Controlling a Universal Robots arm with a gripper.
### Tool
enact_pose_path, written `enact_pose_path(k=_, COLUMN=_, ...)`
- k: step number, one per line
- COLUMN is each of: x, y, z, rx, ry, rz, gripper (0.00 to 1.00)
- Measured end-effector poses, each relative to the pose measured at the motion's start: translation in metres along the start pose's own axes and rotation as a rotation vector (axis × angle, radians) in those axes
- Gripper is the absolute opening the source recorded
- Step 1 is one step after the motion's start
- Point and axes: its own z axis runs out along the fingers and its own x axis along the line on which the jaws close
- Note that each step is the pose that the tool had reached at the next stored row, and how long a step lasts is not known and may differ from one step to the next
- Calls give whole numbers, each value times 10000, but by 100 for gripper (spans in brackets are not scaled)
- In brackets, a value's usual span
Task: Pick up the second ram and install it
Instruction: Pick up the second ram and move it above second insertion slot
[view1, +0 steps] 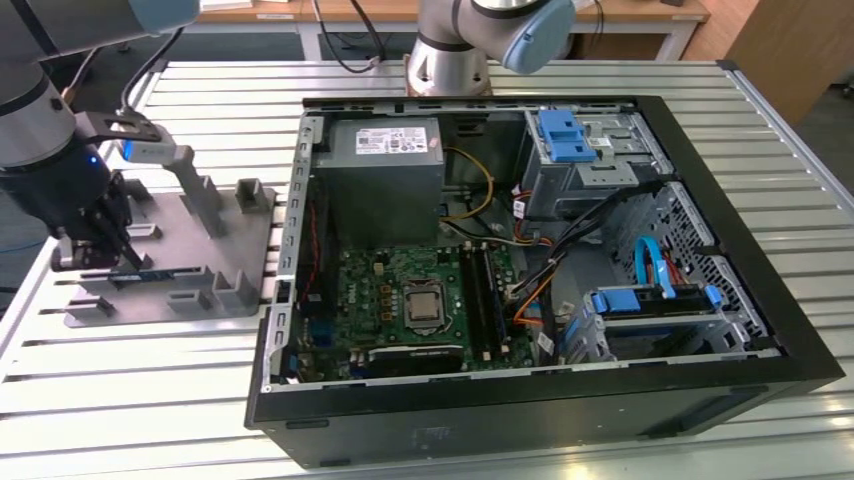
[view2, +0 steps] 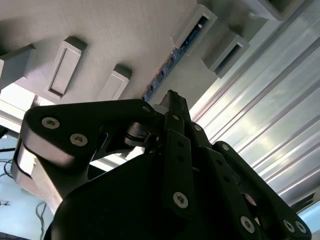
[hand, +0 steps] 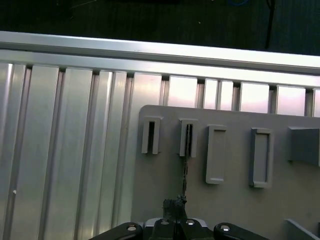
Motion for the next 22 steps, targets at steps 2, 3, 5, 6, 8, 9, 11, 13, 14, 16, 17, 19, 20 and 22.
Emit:
enact_pose_path(k=2, x=0, y=0, z=0, rx=4, ry=4, rz=-138, gripper=10)
enact_pose_path(k=3, x=0, y=0, z=0, rx=5, ry=7, rz=-204, gripper=10)
enact_pose_path(k=5, x=0, y=0, z=0, rx=8, ry=12, rz=-340, gripper=10)
enact_pose_path(k=6, x=0, y=0, z=0, rx=9, ry=14, rz=-410, gripper=10)
enact_pose_path(k=8, x=0, y=0, z=0, rx=12, ry=19, rz=-551, gripper=10)
enact_pose_path(k=9, x=0, y=0, z=0, rx=14, ry=21, rz=-619, gripper=10)
enact_pose_path(k=11, x=0, y=0, z=0, rx=18, ry=26, rz=-753, gripper=10)
enact_pose_path(k=13, x=0, y=0, z=0, rx=21, ry=31, rz=-891, gripper=10)
enact_pose_path(k=14, x=0, y=0, z=0, rx=22, ry=33, rz=-958, gripper=10)
enact_pose_path(k=16, x=0, y=0, z=0, rx=25, ry=38, rz=-1088, gripper=10)
enact_pose_path(k=17, x=0, y=0, z=0, rx=27, ry=40, rz=-1153, gripper=10)
enact_pose_path(k=19, x=0, y=0, z=0, rx=30, ry=45, rz=-1289, gripper=10)
enact_pose_path(k=20, x=0, y=0, z=0, rx=32, ry=48, rz=-1363, gripper=10)
enact_pose_path(k=22, x=0, y=0, z=0, rx=35, ry=52, rz=-1497, gripper=10)
